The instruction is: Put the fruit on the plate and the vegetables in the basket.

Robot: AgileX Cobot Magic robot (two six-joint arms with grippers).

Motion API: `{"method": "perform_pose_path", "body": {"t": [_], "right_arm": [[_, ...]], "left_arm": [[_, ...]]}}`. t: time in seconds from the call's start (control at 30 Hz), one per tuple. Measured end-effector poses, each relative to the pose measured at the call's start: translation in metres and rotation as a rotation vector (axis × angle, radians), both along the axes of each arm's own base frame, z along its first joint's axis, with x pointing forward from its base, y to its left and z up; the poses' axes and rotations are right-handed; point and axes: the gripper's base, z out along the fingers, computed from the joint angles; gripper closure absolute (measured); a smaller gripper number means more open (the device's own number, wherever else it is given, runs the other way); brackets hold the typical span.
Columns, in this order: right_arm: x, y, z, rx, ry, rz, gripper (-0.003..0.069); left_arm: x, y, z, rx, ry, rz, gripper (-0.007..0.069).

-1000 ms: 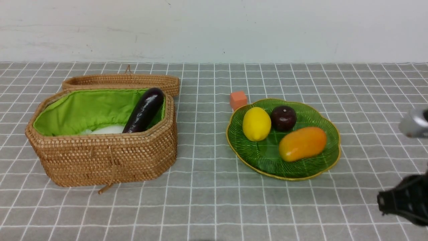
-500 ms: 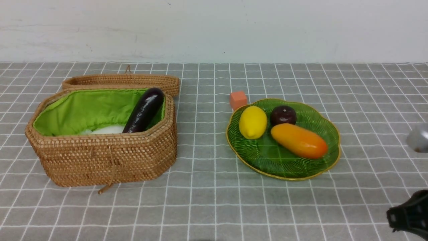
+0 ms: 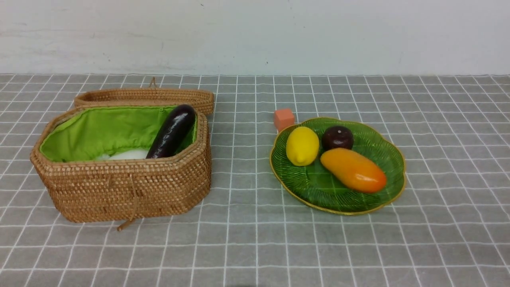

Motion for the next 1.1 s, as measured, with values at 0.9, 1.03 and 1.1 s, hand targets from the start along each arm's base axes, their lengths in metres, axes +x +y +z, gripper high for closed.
{"method": "perform_pose_path", "body": {"t": [0.9, 1.03, 1.1], "right_arm": [[-0.018, -0.001, -0.12, 0.014, -0.002, -0.038, 0.0637], [-0.018, -0.001, -0.12, 0.014, -0.002, -0.038, 0.0635], [-0.018, -0.001, -0.12, 0.014, -0.002, -0.038, 0.0634]], "left_arm": [[0.0, 0.0, 0.0, 0.0, 0.0, 0.0, 0.0386], [0.0, 0.0, 0.0, 0.0, 0.0, 0.0, 0.0386], [0.0, 0.0, 0.0, 0.0, 0.0, 0.0, 0.0386]]}}
